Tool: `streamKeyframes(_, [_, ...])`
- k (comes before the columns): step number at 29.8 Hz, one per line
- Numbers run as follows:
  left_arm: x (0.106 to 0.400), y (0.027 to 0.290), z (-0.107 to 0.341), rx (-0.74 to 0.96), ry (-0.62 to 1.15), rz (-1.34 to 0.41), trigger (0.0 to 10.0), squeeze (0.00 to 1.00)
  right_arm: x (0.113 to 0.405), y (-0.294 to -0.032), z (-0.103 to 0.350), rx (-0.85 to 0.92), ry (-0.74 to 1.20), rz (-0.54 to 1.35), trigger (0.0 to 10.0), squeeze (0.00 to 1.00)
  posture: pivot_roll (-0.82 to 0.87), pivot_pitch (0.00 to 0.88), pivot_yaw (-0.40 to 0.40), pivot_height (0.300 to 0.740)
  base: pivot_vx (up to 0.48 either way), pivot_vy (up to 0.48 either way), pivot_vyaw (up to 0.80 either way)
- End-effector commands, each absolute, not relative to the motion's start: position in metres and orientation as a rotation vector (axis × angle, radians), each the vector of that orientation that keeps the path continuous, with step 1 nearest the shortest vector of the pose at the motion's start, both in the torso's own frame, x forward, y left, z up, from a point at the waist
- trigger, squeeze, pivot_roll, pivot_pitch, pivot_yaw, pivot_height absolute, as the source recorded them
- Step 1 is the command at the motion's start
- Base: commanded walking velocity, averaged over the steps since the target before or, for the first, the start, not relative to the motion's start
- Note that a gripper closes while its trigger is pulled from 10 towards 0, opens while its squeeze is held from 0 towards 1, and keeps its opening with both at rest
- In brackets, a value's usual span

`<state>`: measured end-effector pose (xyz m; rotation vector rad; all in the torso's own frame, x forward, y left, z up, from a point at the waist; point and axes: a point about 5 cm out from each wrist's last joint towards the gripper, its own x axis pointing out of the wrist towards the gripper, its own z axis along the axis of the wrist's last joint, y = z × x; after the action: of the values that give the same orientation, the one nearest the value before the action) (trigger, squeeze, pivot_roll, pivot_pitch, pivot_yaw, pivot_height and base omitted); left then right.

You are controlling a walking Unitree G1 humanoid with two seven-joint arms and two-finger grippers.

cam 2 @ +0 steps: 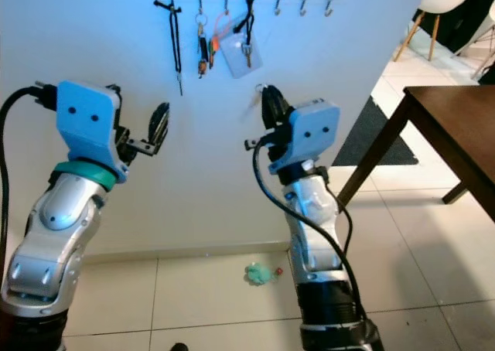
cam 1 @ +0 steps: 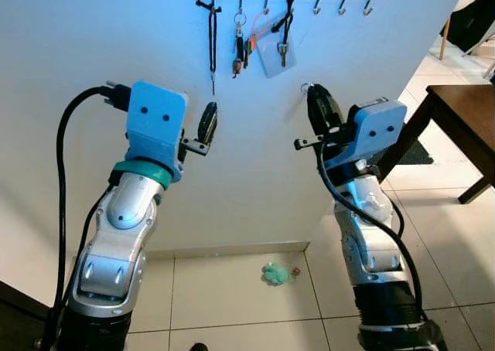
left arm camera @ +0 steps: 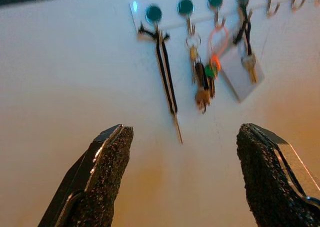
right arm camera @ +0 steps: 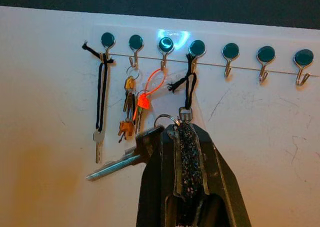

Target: Hang keys on a hook

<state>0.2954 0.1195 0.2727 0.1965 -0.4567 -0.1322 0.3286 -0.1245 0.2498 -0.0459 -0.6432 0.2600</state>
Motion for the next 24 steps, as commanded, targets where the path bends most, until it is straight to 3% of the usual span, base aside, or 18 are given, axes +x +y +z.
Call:
streamKeyframes(1, [0.297,0.116,0.271,0.201,-0.457,-0.148,10.0,0.0,0.328,-0.123,0.249,-0.043,-0.636,0.261,10.0,0.0,-0.14,0.058,0.044,0.74,0.0,0.0,0.0])
streamKeyframes(24, [0.306,0.125,0.278,0.196,-0.466,-0.086,10.0,0.0,0.328,-0.126,0.258,-0.069,-0.61,0.244,10.0,0.0,-0.13,0.047,0.029,0.74,0.269,0.0,0.0])
